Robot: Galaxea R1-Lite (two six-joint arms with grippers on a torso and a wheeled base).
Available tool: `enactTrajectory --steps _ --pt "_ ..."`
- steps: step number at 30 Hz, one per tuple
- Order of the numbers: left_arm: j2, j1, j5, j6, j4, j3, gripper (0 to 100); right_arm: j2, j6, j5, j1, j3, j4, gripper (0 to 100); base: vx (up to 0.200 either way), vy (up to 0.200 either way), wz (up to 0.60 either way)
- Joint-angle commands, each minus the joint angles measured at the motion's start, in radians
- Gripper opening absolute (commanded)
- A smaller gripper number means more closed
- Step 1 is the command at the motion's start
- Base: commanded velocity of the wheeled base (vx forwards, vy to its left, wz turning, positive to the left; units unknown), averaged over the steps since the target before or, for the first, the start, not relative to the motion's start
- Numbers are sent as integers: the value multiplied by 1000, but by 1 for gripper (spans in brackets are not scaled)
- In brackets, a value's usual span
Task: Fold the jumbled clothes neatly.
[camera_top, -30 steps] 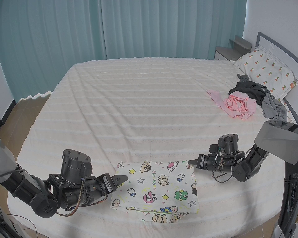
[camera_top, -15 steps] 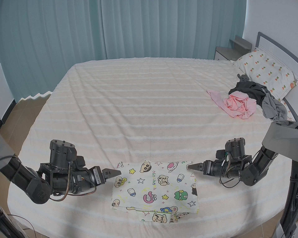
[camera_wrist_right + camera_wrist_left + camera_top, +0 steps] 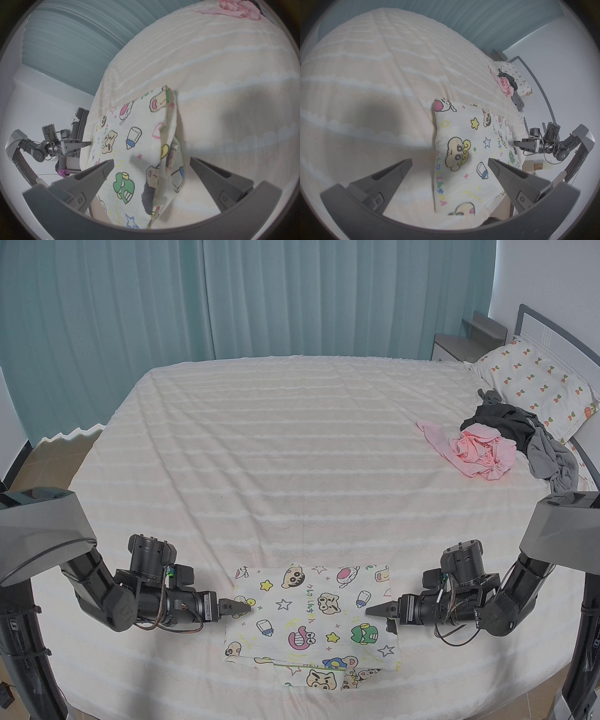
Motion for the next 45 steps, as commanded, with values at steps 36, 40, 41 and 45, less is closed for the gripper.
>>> enactTrajectory --steps 36,40,41,45 --pt "94 -150 64 -205 -147 -73 0 4 76 15 114 -104 76 0 0 0 0" --pt "42 -171 72 -279 -147 -60 0 -41 97 14 127 -102 76 0 0 0 0" --pt "32 -176 72 -286 -147 -55 0 -48 99 14 127 -102 79 0 0 0 0" --pt "-7 -193 73 -288 -139 -37 0 -94 100 14 125 -87 81 0 0 0 0"
